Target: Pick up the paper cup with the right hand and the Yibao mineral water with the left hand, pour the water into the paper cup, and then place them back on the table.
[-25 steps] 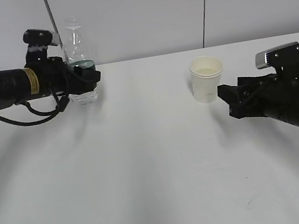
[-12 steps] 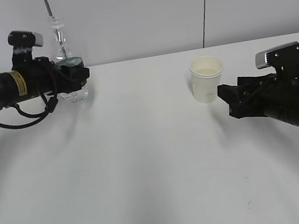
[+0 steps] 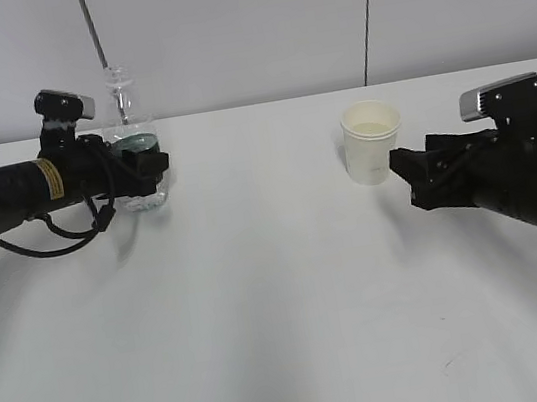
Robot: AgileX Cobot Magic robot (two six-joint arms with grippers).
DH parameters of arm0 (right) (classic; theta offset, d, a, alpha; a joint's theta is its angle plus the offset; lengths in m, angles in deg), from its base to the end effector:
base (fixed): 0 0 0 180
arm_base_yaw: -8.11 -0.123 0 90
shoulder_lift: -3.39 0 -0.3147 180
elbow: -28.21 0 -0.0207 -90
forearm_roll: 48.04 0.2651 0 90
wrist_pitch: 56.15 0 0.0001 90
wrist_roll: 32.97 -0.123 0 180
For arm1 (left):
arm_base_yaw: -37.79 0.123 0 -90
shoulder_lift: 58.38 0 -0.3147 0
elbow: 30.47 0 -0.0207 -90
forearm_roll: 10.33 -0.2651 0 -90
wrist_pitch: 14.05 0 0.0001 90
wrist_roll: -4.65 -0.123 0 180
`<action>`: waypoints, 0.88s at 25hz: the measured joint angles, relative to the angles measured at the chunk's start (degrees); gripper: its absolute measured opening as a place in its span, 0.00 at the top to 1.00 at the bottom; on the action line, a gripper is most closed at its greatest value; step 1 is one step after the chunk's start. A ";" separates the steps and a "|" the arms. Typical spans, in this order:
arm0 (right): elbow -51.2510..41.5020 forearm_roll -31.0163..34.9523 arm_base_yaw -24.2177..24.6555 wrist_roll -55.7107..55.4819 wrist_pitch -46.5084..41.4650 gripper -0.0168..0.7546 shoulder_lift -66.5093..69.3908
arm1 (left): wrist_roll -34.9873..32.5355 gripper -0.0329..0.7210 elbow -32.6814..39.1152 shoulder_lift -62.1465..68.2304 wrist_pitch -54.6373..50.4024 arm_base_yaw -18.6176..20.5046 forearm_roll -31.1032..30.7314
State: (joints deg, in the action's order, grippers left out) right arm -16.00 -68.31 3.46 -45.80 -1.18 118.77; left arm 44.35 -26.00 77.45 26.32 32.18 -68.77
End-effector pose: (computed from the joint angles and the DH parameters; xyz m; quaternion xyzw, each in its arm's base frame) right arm 0.3559 0.0639 0.1328 -0.1120 0.7890 0.1431 0.5869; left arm 0.4939 -0.1167 0.1060 0.2708 0.7820 -0.2189 0.5170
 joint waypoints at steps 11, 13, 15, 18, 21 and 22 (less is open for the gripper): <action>0.00 0.00 0.00 0.00 1.28 0.40 0.00 | -4.39 0.54 -0.47 2.51 4.08 0.02 4.13; 0.00 0.00 0.00 0.00 1.28 0.40 0.00 | -4.74 0.54 -0.47 2.62 4.48 0.02 4.13; 0.00 0.00 0.00 0.00 1.28 0.40 0.00 | -4.99 0.54 -0.47 2.90 5.05 0.02 4.26; 0.00 0.00 0.00 0.00 1.28 0.40 0.00 | -5.15 0.47 -0.47 3.03 5.42 0.02 4.38; 0.00 0.00 0.00 0.00 1.31 0.40 0.00 | -5.37 0.31 -0.47 3.30 4.89 0.02 4.04; 0.00 0.00 0.00 0.00 1.40 0.40 0.00 | -5.42 0.27 -0.47 3.58 4.89 0.02 3.97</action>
State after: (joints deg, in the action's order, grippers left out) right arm -16.00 -68.31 3.46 -45.80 0.22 118.77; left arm 38.93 -26.47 81.02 31.21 32.20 -64.80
